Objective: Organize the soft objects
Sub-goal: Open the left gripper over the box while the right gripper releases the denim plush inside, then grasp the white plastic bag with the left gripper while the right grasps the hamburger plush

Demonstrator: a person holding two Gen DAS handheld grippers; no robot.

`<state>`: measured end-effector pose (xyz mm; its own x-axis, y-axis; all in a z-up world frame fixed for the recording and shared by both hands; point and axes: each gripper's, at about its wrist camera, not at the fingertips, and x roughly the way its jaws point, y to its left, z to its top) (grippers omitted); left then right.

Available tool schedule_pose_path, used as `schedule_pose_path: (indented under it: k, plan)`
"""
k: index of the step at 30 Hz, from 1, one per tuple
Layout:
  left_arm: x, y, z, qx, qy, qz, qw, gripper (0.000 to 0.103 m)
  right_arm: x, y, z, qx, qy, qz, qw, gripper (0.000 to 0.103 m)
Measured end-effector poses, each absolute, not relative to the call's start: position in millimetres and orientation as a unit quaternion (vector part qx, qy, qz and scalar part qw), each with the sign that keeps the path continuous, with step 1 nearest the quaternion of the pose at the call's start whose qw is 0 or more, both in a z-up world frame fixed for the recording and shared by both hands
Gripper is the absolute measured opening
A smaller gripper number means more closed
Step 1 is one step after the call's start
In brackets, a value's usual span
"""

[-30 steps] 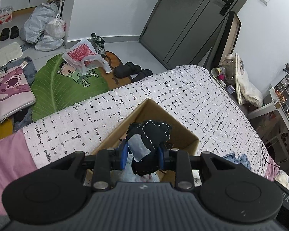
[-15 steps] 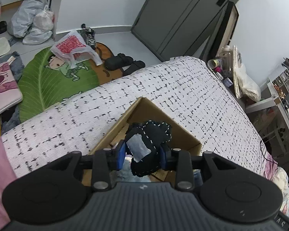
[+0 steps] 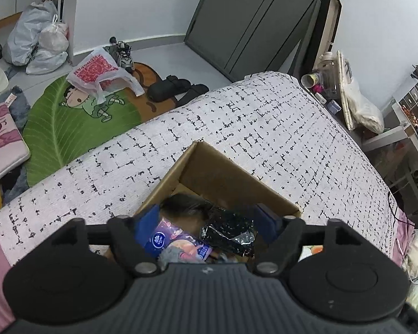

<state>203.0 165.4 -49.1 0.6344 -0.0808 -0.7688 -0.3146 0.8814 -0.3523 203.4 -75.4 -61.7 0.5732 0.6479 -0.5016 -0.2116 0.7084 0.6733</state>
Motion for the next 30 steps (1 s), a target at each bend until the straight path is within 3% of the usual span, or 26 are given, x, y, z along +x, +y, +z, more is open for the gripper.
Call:
schedule_pose_path:
  k: [4, 6, 9, 30]
  plan:
    - [201, 165, -45, -0.23, 0.424, 0.08, 0.872, 0.077, 204, -86, -59, 0.284, 0.394, 0.228, 0.844, 0.069]
    - [199, 164, -41, -0.232, 0.425, 0.085, 0.87, 0.077, 204, -93, -55, 0.288, 0.396, 0.215, 0.845, 0.08]
    - [194, 160, -31, -0.223, 0.423, 0.089, 0.874, 0.077, 204, -103, -50, 0.298, 0.392, 0.206, 0.846, 0.084]
    - [180, 96, 4, -0.198, 0.411, 0.079, 0.886, 0.078, 209, -194, -61, 0.376, 0.434, 0.086, 0.814, 0.084]
